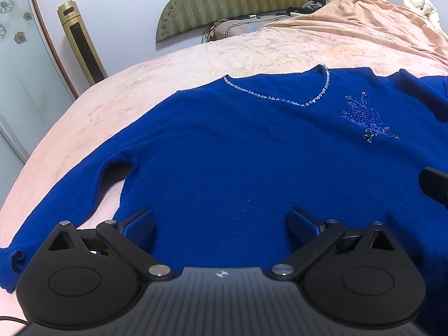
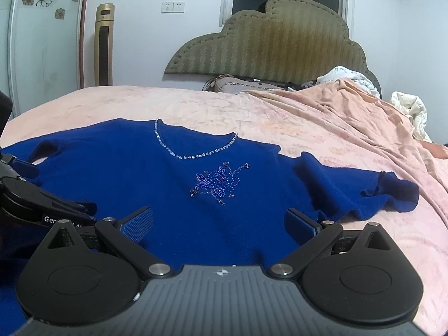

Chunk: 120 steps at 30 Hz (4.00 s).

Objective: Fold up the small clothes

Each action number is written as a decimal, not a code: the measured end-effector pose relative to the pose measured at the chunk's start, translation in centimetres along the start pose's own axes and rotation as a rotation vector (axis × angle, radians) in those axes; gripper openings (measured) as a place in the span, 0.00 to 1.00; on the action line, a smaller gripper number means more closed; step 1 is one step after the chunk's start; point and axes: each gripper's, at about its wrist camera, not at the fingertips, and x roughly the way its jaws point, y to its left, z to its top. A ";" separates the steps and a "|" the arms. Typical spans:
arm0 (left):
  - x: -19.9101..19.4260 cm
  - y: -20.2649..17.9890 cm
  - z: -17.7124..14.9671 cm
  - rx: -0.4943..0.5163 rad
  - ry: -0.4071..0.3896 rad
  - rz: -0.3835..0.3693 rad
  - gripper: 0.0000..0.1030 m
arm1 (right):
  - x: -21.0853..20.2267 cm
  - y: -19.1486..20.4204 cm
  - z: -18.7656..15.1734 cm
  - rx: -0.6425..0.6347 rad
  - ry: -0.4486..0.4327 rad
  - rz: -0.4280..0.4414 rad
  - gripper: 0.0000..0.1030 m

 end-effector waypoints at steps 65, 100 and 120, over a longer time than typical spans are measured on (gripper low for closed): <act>-0.5 -1.4 0.8 0.023 -0.055 0.008 0.99 | -0.3 -1.7 -0.2 -0.067 -0.021 -0.066 0.97; 0.9 -1.5 1.7 0.075 -0.009 0.003 0.99 | 11.8 -20.9 0.6 -0.475 0.167 -0.364 0.09; 0.8 1.2 1.4 0.011 -0.004 0.008 0.99 | -0.1 -36.7 1.9 0.815 -0.240 -0.473 0.07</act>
